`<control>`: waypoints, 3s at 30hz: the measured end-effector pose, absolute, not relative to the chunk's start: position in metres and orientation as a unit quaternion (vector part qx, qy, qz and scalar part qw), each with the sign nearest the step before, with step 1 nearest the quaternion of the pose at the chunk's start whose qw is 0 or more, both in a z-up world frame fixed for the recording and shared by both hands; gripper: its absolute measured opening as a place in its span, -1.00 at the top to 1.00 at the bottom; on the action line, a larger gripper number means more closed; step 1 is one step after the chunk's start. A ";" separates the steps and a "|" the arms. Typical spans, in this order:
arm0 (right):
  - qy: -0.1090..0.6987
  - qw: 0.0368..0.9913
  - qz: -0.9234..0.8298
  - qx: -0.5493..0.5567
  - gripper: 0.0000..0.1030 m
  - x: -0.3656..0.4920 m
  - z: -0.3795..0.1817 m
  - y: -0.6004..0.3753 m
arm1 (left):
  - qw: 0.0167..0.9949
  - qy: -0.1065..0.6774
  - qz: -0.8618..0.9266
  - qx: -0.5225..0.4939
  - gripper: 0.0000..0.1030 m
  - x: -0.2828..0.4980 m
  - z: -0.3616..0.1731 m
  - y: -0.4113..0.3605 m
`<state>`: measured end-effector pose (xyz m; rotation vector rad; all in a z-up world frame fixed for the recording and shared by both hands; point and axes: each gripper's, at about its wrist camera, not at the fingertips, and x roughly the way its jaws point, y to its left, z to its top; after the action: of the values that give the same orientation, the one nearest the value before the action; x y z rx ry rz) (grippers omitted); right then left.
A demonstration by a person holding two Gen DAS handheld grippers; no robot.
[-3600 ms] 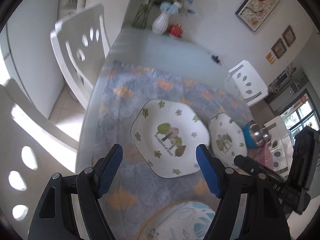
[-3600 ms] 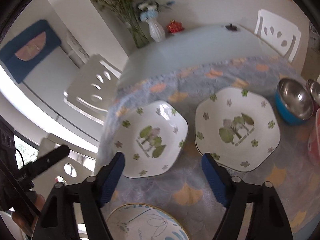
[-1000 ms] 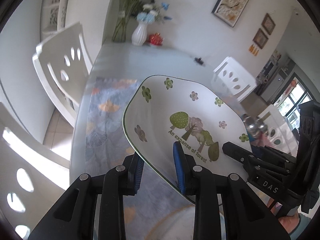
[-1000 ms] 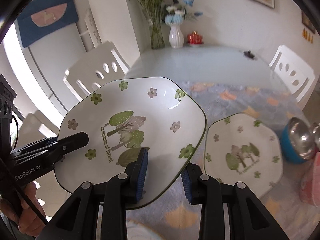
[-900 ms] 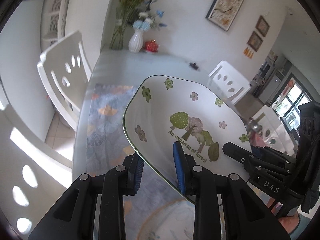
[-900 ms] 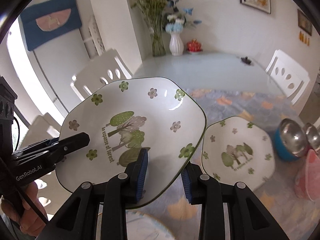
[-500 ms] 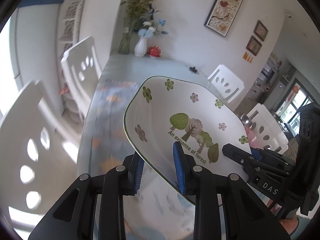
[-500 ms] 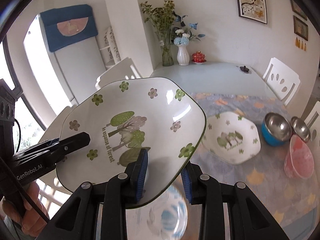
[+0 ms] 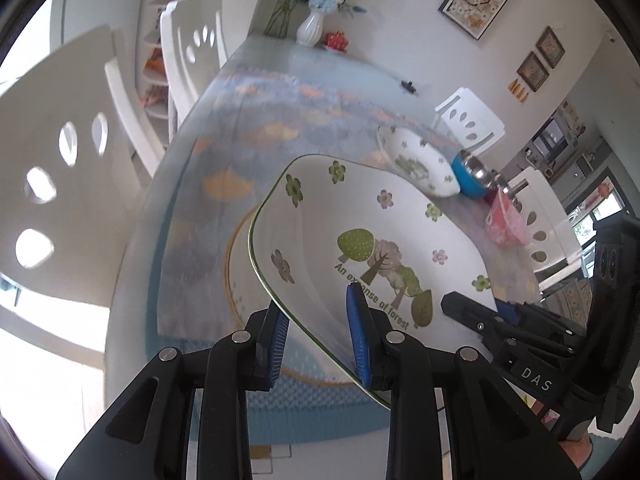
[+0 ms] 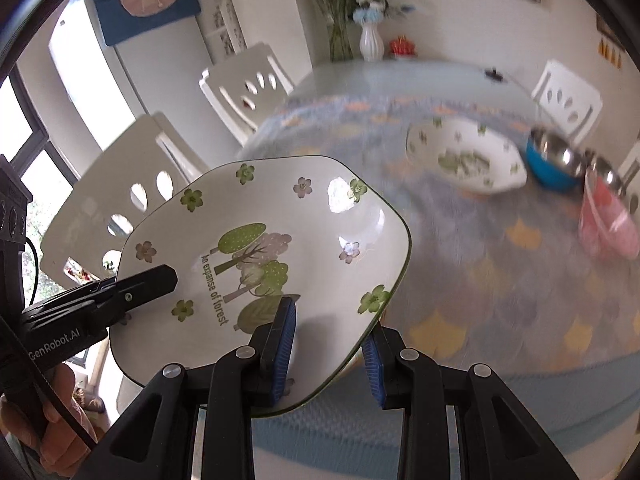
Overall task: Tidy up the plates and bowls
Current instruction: 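Lower the white hexagonal plate onto the round blue-leaf plate with the right tool, then open the right tool and withdraw it from the stacked plates, then grasp the rim of the second white tree-print plate with the right tool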
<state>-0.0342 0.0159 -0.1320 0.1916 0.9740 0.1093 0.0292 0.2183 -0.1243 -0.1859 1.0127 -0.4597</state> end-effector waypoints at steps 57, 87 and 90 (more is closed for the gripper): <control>0.217 0.972 0.013 0.090 -0.47 -0.165 0.067 -0.047 | 0.883 0.338 -0.324 -0.038 0.31 -0.010 0.059 0.147; 0.428 0.854 -0.151 0.254 -0.72 0.095 -0.116 -0.227 | 0.756 0.581 -0.283 -0.101 -0.08 0.253 -0.131 0.020; 0.443 0.843 -0.165 0.258 -0.72 0.116 -0.140 -0.234 | 0.744 0.599 -0.284 -0.090 -0.07 0.268 -0.159 0.006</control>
<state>0.1165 -0.2344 -0.1396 0.5451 0.9349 -0.3475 0.2678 0.0057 -0.1593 -0.1961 1.3119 -0.6215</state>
